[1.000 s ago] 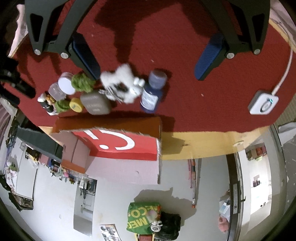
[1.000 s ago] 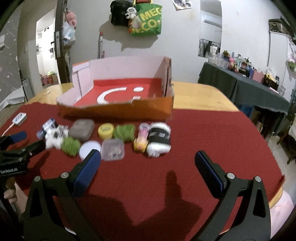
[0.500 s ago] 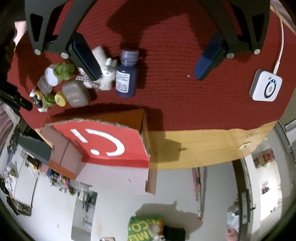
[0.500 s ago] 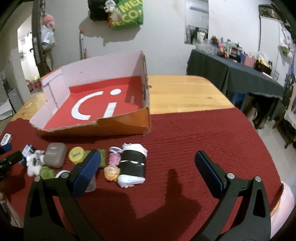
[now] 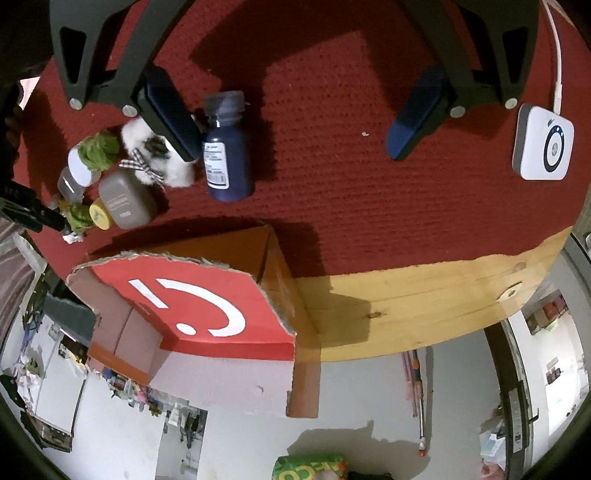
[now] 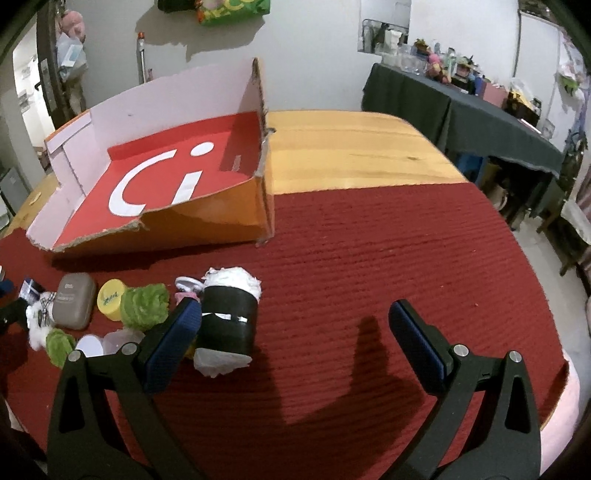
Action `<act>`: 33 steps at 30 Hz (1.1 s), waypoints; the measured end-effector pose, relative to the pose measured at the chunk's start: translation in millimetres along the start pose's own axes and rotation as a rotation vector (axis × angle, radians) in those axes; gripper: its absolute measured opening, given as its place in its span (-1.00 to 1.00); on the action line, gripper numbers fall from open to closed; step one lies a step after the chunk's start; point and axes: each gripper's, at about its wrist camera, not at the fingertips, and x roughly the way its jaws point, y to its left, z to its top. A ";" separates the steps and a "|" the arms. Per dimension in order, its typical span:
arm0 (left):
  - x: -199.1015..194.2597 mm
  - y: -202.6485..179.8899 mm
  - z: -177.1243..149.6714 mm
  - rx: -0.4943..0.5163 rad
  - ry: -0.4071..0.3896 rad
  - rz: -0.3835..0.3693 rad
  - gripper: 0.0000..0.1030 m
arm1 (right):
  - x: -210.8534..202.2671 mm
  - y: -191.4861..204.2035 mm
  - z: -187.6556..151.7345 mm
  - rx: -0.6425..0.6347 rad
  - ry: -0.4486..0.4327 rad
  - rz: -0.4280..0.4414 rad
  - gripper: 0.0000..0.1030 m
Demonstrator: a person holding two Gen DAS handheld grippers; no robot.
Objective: Organize objects
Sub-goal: 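Reach the left tool to the navy bottle while the right tool reaches the black-and-white roll, then close the left tool on the navy bottle while the right tool grasps the black-and-white roll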
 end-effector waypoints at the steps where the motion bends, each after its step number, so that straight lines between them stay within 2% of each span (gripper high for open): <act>1: 1.5 -0.4 0.4 0.005 0.003 0.002 0.95 | 0.0 1.0 -0.4 -0.002 0.002 0.002 1.00; 15: 10.7 -4.8 2.5 0.031 0.006 -0.001 0.73 | 3.3 7.0 -3.7 -0.081 0.019 0.023 0.98; 24: 9.7 -8.6 1.2 0.053 -0.017 -0.005 0.47 | 5.2 13.5 -5.3 -0.124 0.029 0.025 0.60; 33: 7.3 -11.5 1.1 0.060 -0.035 -0.026 -0.03 | 2.6 17.9 -7.1 -0.147 0.023 0.093 0.13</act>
